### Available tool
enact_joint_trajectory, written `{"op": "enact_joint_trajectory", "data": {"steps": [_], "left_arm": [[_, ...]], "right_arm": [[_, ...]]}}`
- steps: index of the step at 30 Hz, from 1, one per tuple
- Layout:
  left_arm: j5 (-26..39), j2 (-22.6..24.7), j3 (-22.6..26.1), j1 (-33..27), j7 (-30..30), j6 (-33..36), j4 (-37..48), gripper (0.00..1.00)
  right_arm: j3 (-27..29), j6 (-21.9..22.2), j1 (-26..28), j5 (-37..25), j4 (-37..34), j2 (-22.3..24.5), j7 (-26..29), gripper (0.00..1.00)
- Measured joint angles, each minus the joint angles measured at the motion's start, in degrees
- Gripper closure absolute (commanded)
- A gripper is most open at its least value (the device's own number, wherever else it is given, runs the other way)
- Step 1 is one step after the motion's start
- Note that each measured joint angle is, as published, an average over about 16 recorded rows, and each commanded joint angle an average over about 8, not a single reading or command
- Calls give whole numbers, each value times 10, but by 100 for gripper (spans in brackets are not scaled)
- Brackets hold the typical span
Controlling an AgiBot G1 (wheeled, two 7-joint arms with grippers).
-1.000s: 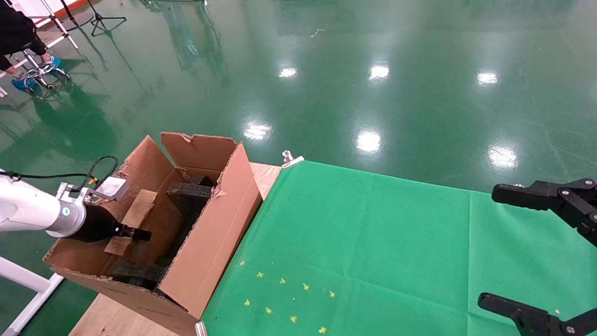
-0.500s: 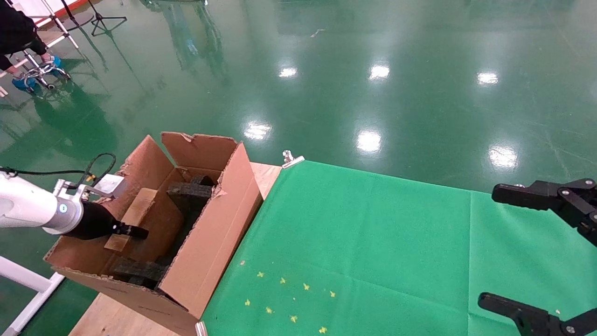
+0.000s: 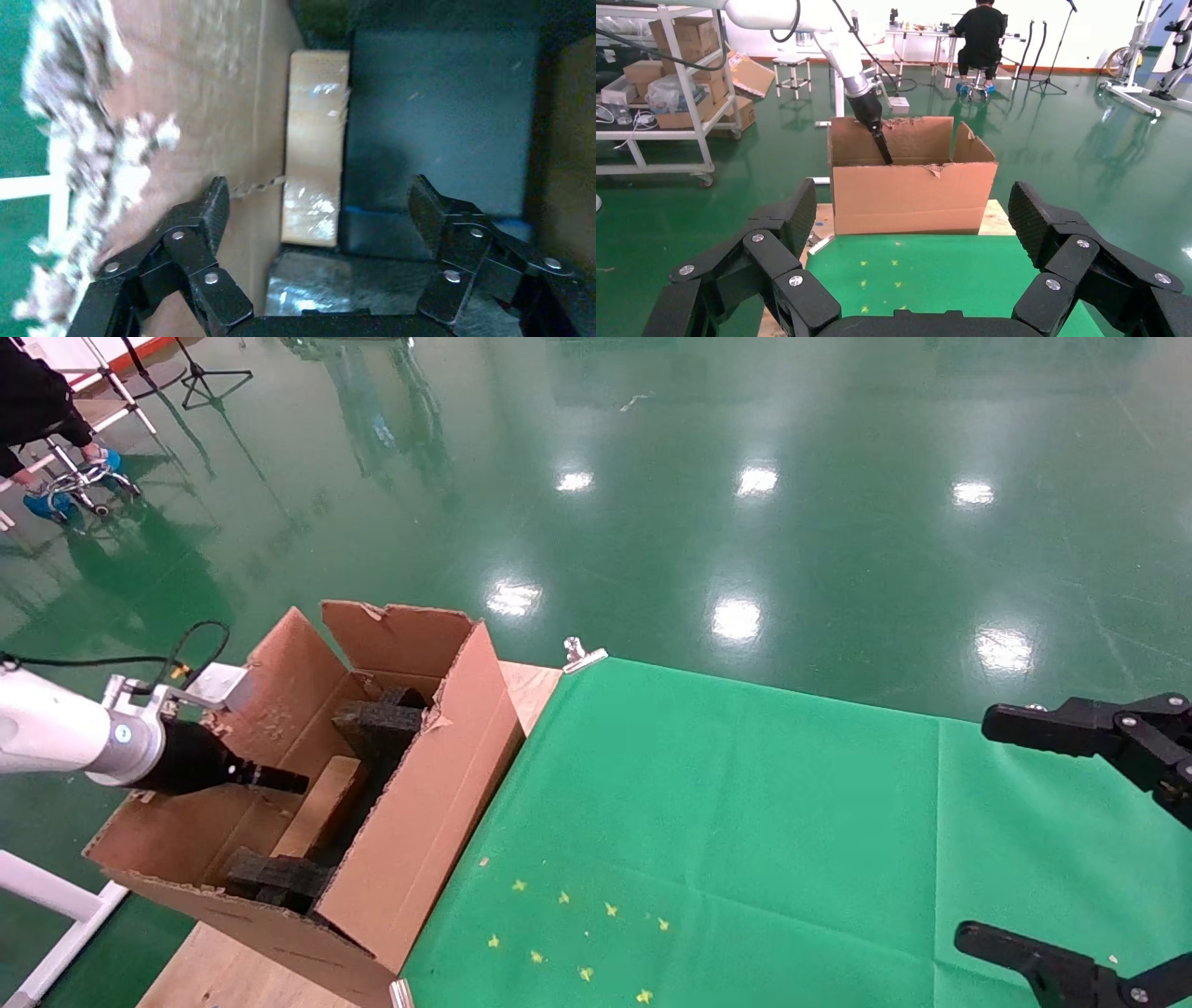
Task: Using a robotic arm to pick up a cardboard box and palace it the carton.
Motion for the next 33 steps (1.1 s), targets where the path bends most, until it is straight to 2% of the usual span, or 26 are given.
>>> {"op": "enact_joint_trajectory", "data": {"steps": [6,12,24,33], "left_arm": [[-23,-17,-16,-40,1,50,-17,0],[-59,-43,-40,-93,-9,129,-39,0],[-141,-87,-92,-170,-67,302,-59,0],[-167,-96,-107,-182,-85,350,-56,0]], "right_arm": [[0,0,0,0,0,0,0,0],[0,0,0,0,0,0,0,0],[0,0,0,0,0,0,0,0],[0,0,0,0,0,0,0,0]]}}
